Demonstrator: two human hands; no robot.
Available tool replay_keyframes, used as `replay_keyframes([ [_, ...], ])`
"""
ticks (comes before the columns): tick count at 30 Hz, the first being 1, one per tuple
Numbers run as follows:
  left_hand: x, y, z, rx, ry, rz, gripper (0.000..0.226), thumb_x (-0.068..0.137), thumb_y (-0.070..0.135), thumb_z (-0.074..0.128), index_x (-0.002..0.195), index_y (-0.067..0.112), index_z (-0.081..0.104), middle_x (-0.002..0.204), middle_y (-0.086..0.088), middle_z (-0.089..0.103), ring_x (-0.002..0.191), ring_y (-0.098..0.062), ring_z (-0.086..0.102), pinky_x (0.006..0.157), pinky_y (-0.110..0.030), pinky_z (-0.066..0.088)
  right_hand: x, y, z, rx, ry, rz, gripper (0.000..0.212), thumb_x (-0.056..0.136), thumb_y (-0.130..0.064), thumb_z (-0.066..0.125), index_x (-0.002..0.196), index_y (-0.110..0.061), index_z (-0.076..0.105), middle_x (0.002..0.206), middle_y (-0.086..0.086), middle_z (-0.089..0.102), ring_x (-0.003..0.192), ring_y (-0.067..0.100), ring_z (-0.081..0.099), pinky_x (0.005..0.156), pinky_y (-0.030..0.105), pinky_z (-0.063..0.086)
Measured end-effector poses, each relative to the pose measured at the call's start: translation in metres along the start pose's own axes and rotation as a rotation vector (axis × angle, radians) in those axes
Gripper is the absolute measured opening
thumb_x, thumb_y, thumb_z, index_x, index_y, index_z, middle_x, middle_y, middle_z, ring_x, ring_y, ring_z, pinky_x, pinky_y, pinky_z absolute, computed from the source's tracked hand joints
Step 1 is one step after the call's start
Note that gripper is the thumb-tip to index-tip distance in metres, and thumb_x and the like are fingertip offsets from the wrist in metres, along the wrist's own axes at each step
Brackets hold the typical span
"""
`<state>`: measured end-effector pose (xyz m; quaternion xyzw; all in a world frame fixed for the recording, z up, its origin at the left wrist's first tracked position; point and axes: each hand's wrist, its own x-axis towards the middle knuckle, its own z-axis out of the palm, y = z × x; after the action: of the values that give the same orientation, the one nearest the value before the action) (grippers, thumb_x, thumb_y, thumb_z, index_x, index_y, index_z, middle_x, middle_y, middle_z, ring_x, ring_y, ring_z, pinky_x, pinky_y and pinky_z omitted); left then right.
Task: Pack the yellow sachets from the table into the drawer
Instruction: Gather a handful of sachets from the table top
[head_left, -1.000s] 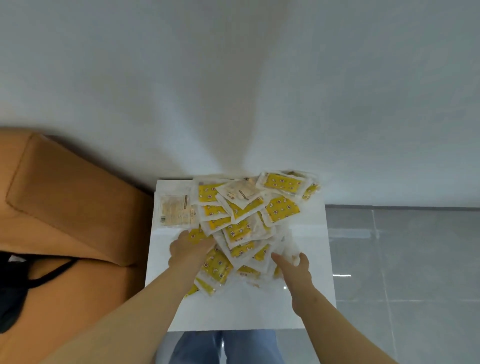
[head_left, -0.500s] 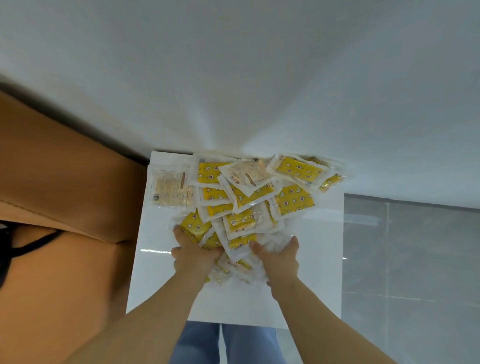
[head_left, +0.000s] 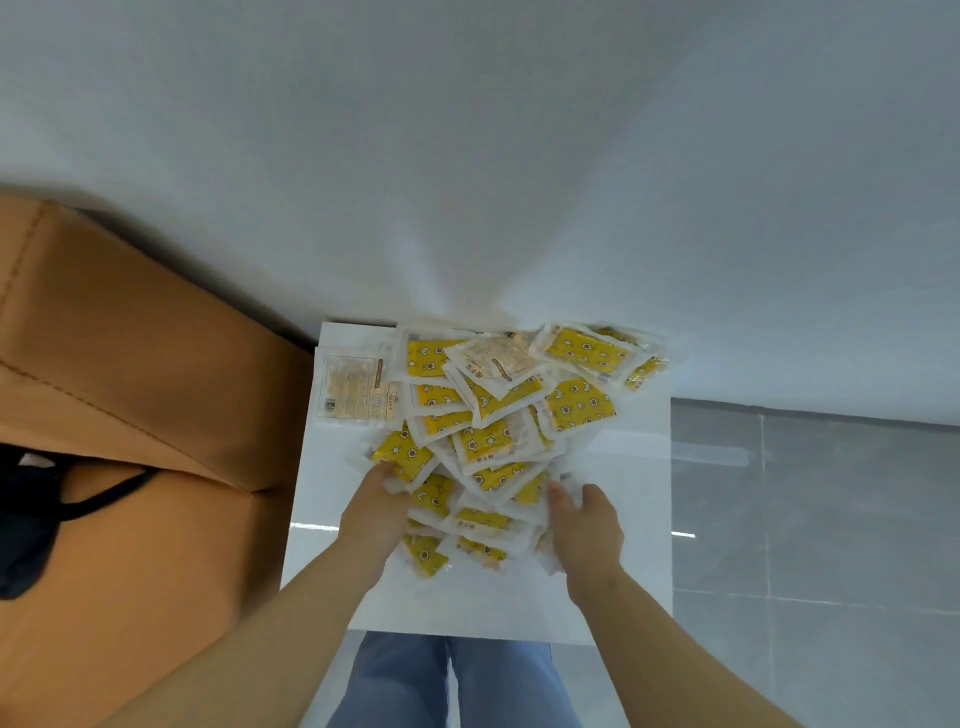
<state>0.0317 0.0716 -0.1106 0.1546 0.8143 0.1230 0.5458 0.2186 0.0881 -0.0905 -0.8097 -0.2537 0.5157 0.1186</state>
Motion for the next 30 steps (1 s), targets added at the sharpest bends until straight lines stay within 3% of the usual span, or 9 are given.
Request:
replay_keyframes([
  [4, -0.023, 0.011, 0.005, 0.239, 0.015, -0.034, 0.049, 0.089, 0.03, 0.052, 0.136, 0.024, 0.041, 0.132, -0.014, 0.041, 0.117, -0.033, 0.046, 0.1, -0.039, 0.042, -0.018, 0.006, -0.021, 0.019, 0.065, 0.022, 0.031, 0.095, -0.026, 0.047, 0.069, -0.01, 0.04, 0.07, 0.005, 0.048, 0.063, 0.018, 0.045, 0.056, 0.028, 0.037],
  [7, -0.039, 0.019, 0.016, 0.176, -0.018, -0.022, 0.048, 0.088, 0.041, 0.051, 0.133, 0.024, 0.043, 0.134, -0.013, 0.035, 0.122, -0.032, 0.041, 0.103, -0.043, 0.039, -0.029, 0.005, -0.034, 0.101, 0.087, 0.021, 0.032, 0.095, -0.025, 0.047, 0.069, -0.008, 0.042, 0.069, 0.007, 0.049, 0.064, 0.019, 0.046, 0.058, 0.03, 0.038],
  [9, -0.047, 0.025, 0.022, 0.101, -0.11, -0.05, 0.051, 0.089, 0.052, 0.047, 0.133, 0.025, 0.043, 0.135, -0.011, 0.042, 0.124, -0.031, 0.041, 0.105, -0.045, 0.037, -0.035, 0.001, -0.04, 0.183, 0.057, 0.01, 0.028, 0.096, -0.025, 0.046, 0.076, -0.006, 0.049, 0.075, 0.009, 0.056, 0.069, 0.021, 0.053, 0.062, 0.03, 0.043],
  [13, -0.069, 0.037, 0.018, -0.376, -0.478, -0.274, 0.05, 0.083, 0.063, 0.049, 0.119, 0.029, 0.055, 0.118, -0.009, 0.065, 0.11, -0.031, 0.058, 0.087, -0.046, 0.049, -0.048, -0.013, -0.043, 0.309, -0.087, -0.016, 0.021, 0.098, -0.025, 0.044, 0.087, -0.013, 0.057, 0.083, 0.007, 0.064, 0.074, 0.018, 0.062, 0.059, 0.025, 0.049],
  [17, -0.079, 0.045, 0.006, -0.584, -0.72, -0.277, 0.027, 0.09, 0.034, 0.053, 0.107, 0.017, 0.066, 0.104, -0.012, 0.072, 0.089, -0.029, 0.07, 0.07, -0.04, 0.057, -0.054, -0.02, -0.037, 0.319, -0.201, -0.045, 0.018, 0.099, -0.026, 0.044, 0.091, -0.019, 0.058, 0.089, 0.004, 0.066, 0.079, 0.015, 0.064, 0.062, 0.024, 0.053],
  [21, -0.072, 0.043, -0.001, -0.426, -0.609, -0.192, 0.027, 0.086, 0.002, 0.06, 0.109, 0.017, 0.061, 0.098, -0.011, 0.073, 0.092, -0.03, 0.068, 0.073, -0.043, 0.056, -0.052, -0.021, -0.03, 0.34, -0.367, -0.026, 0.016, 0.098, -0.027, 0.045, 0.102, -0.021, 0.06, 0.099, 0.002, 0.069, 0.088, 0.015, 0.066, 0.07, 0.025, 0.054],
  [26, -0.058, 0.032, -0.012, -0.369, -0.486, -0.147, 0.023, 0.087, 0.004, 0.06, 0.104, 0.019, 0.061, 0.093, -0.007, 0.073, 0.09, -0.027, 0.067, 0.068, -0.039, 0.057, -0.045, -0.018, -0.017, 0.225, -0.456, 0.057, 0.023, 0.098, -0.031, 0.044, 0.114, -0.021, 0.057, 0.106, 0.001, 0.065, 0.097, 0.02, 0.061, 0.084, 0.032, 0.05],
  [28, -0.05, 0.027, -0.014, -0.354, -0.426, -0.135, 0.025, 0.088, 0.007, 0.06, 0.108, 0.021, 0.059, 0.1, -0.007, 0.07, 0.093, -0.027, 0.065, 0.071, -0.039, 0.054, -0.034, -0.012, -0.015, 0.192, -0.299, 0.036, 0.029, 0.097, -0.031, 0.046, 0.123, -0.02, 0.052, 0.115, 0.002, 0.059, 0.103, 0.021, 0.056, 0.087, 0.032, 0.047],
  [30, -0.041, 0.021, -0.012, -0.306, -0.375, -0.116, 0.028, 0.088, 0.01, 0.062, 0.114, 0.022, 0.057, 0.104, -0.006, 0.068, 0.095, -0.027, 0.063, 0.072, -0.038, 0.053, -0.016, -0.003, -0.017, 0.08, 0.0, 0.055, 0.041, 0.094, -0.032, 0.05, 0.133, -0.018, 0.045, 0.129, 0.007, 0.052, 0.115, 0.026, 0.051, 0.098, 0.039, 0.043],
])
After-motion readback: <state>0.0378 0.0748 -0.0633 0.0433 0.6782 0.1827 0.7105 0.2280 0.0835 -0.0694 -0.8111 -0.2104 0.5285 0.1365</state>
